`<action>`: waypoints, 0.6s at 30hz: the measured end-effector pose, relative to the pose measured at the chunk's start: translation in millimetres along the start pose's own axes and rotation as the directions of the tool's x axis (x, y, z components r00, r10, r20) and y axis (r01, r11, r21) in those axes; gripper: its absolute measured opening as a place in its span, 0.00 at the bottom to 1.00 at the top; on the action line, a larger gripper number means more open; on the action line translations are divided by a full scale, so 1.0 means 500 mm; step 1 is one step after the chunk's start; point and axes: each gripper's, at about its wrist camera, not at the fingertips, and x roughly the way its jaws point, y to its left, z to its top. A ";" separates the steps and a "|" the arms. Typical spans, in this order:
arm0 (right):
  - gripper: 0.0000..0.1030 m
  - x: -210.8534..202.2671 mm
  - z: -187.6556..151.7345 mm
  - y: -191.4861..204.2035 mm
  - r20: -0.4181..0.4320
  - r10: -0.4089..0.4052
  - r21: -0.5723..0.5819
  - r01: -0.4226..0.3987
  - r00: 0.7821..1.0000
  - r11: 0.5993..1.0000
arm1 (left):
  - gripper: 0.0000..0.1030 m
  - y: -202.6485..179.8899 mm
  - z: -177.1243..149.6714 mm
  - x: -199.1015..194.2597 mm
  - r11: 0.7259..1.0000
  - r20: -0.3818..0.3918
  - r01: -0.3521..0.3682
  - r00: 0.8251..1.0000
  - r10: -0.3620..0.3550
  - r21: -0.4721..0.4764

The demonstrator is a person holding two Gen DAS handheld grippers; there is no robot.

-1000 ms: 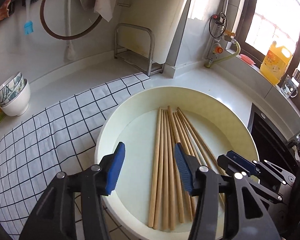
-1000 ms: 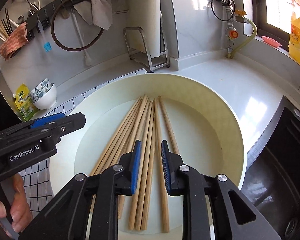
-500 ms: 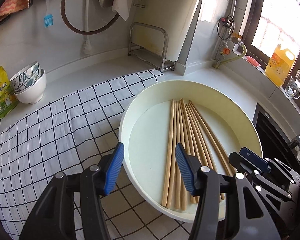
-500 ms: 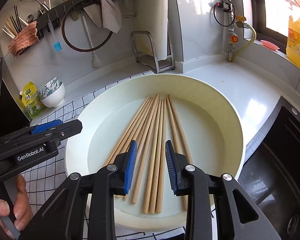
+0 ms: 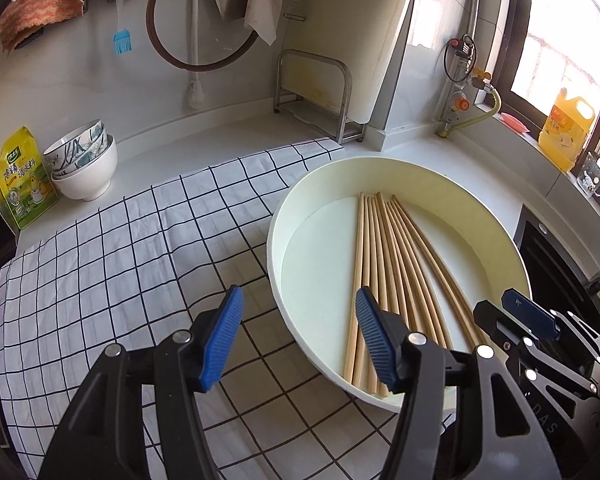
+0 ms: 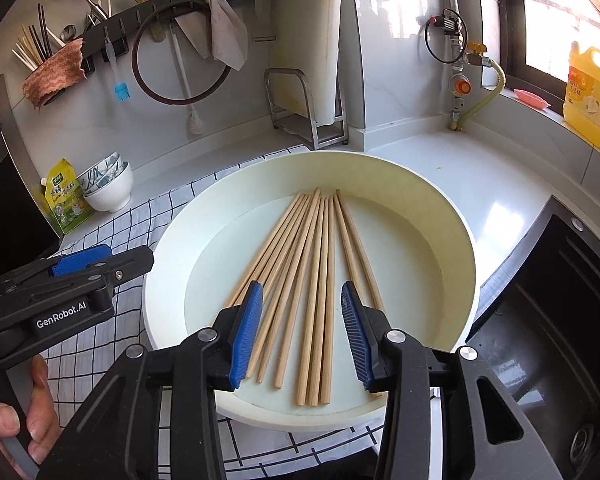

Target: Organize utensils

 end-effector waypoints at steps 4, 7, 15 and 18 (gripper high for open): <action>0.40 -0.003 -0.002 0.003 0.001 -0.002 0.000 0.002 1.000 1.000 | 0.57 0.004 -0.006 -0.010 1.000 0.005 -0.008 1.000 0.008 -0.003; 0.41 -0.006 -0.004 0.005 0.002 -0.003 -0.001 0.003 1.000 1.000 | 0.59 0.006 -0.008 -0.015 1.000 0.008 -0.012 1.000 0.012 -0.005; 0.43 -0.020 -0.006 0.010 0.010 -0.006 -0.001 0.006 1.000 1.000 | 0.67 0.006 -0.012 -0.029 1.000 0.022 -0.018 1.000 0.019 -0.005; 0.45 -0.024 -0.006 0.011 0.015 -0.009 -0.001 0.009 1.000 1.000 | 0.72 0.008 -0.013 -0.035 1.000 0.028 -0.023 0.999 0.024 -0.007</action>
